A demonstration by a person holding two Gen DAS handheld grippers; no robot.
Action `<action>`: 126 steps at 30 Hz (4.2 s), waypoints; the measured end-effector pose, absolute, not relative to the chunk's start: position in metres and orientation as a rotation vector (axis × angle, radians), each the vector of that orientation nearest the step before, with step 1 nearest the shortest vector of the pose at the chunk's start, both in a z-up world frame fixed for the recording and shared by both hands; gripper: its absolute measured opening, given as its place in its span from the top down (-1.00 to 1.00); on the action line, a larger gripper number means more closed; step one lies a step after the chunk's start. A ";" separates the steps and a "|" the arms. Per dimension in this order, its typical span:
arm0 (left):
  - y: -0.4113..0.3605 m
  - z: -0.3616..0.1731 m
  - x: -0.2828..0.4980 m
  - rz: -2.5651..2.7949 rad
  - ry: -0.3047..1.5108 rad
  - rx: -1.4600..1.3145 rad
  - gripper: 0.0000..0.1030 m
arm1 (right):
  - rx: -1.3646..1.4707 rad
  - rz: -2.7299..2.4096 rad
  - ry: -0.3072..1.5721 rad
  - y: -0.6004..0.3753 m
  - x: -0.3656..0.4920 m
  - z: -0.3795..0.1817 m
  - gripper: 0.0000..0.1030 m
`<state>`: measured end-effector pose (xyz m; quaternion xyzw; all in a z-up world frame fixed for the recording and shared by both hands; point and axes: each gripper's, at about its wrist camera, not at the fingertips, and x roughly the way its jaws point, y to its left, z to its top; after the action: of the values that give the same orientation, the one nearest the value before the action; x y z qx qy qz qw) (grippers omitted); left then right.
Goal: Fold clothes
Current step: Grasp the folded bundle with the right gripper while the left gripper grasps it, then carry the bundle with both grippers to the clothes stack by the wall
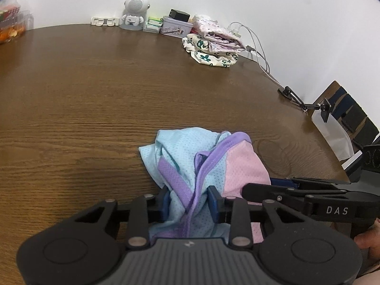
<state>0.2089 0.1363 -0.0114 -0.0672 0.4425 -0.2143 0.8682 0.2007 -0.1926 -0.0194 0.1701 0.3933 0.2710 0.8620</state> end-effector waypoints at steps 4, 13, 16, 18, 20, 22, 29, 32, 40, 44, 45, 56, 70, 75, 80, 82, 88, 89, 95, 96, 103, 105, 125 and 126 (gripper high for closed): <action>0.135 -0.014 0.207 -0.461 0.919 -0.155 0.69 | 0.350 0.570 0.840 -0.193 0.204 -0.021 0.62; 0.133 -0.012 0.198 -0.471 0.854 -0.206 0.80 | 0.337 0.598 0.847 -0.196 0.209 -0.014 0.83; 0.131 -0.009 0.197 -0.476 0.834 -0.225 0.80 | 0.334 0.602 0.837 -0.198 0.210 -0.010 0.83; 0.128 -0.006 0.196 -0.476 0.818 -0.233 0.80 | 0.329 0.616 0.824 -0.199 0.209 -0.006 0.83; 0.126 -0.002 0.195 -0.475 0.802 -0.239 0.80 | 0.325 0.634 0.811 -0.200 0.209 -0.002 0.83; 0.124 0.002 0.192 -0.474 0.784 -0.243 0.80 | 0.324 0.645 0.804 -0.202 0.211 0.001 0.83; 0.122 0.013 0.186 -0.470 0.723 -0.267 0.81 | 0.303 0.674 0.802 -0.203 0.217 0.013 0.83; 0.123 0.018 0.185 -0.469 0.699 -0.275 0.81 | 0.289 0.684 0.785 -0.202 0.221 0.023 0.83; 0.121 0.041 0.201 -0.479 0.640 -0.276 0.81 | 0.253 0.693 0.743 -0.200 0.242 0.050 0.83; 0.113 0.060 0.225 -0.503 0.616 -0.246 0.82 | 0.256 0.686 0.722 -0.203 0.259 0.063 0.83; 0.111 0.065 0.232 -0.511 0.610 -0.237 0.82 | 0.261 0.682 0.718 -0.204 0.266 0.068 0.83; 0.040 0.142 0.372 -0.596 0.558 -0.216 0.82 | 0.308 0.558 0.599 -0.249 0.381 0.143 0.83; -0.077 0.098 0.594 -0.555 0.688 -0.332 0.82 | 0.333 0.414 0.654 -0.336 0.602 0.137 0.83; -0.082 0.063 0.624 -0.544 0.788 -0.363 0.81 | 0.412 0.397 0.760 -0.358 0.645 0.078 0.83; -0.076 0.058 0.631 -0.530 0.782 -0.355 0.80 | 0.498 0.433 0.764 -0.369 0.651 0.049 0.82; -0.074 0.059 0.632 -0.528 0.783 -0.360 0.80 | 0.502 0.437 0.757 -0.367 0.649 0.048 0.82; -0.063 0.076 0.624 -0.493 0.745 -0.366 0.41 | 0.520 0.429 0.711 -0.370 0.639 0.055 0.60; -0.058 0.082 0.622 -0.482 0.721 -0.360 0.28 | 0.522 0.431 0.691 -0.373 0.636 0.058 0.49; -0.058 0.119 0.594 -0.424 0.526 -0.181 -0.03 | 0.430 0.342 0.511 -0.376 0.607 0.089 0.36; -0.064 0.122 0.590 -0.422 0.516 -0.131 -0.02 | 0.395 0.328 0.475 -0.370 0.603 0.095 0.36; -0.083 0.110 0.577 -0.465 0.615 -0.009 0.17 | 0.254 0.363 0.450 -0.332 0.590 0.102 0.36; -0.085 0.102 0.576 -0.473 0.631 0.044 0.42 | 0.205 0.365 0.447 -0.327 0.579 0.097 0.36; -0.064 0.106 0.586 -0.588 0.693 -0.135 0.92 | -0.314 0.457 0.400 -0.272 0.532 0.083 0.95; -0.064 0.105 0.585 -0.589 0.708 -0.135 0.92 | -0.306 0.466 0.401 -0.275 0.531 0.084 0.95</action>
<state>0.5851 -0.0639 0.1051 -0.0649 0.3415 -0.2841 0.8936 0.5313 -0.2747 0.0838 -0.1499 0.1965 0.2282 0.9417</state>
